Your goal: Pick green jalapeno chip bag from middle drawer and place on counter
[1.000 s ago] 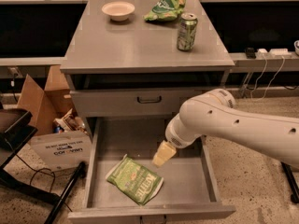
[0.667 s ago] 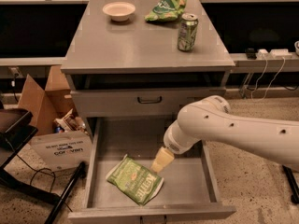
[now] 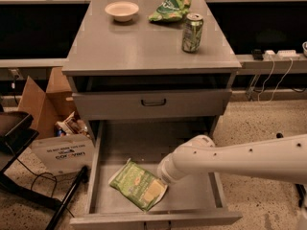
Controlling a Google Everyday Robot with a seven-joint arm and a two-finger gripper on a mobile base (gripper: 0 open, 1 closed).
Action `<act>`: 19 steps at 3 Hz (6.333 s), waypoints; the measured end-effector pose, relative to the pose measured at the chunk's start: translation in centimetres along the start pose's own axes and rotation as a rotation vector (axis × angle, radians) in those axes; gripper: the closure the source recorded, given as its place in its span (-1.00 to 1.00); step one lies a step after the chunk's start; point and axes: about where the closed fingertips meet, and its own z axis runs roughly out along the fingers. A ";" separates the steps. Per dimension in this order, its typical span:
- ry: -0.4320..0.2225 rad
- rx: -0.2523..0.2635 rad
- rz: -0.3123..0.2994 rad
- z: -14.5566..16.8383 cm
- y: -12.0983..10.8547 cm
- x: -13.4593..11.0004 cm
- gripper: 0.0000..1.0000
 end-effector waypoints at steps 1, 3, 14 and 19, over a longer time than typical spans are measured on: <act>-0.010 -0.005 -0.007 6.0 -1.2 -0.4 -1.00; 0.022 -0.062 -0.004 12.4 1.0 -0.7 -1.00; 0.139 0.110 -0.116 -29.1 -0.4 -21.5 1.00; -0.077 0.378 0.066 -27.3 -14.3 -37.9 1.00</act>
Offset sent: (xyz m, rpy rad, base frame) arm 0.0494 0.0566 -0.0997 0.0163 -0.0284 0.0298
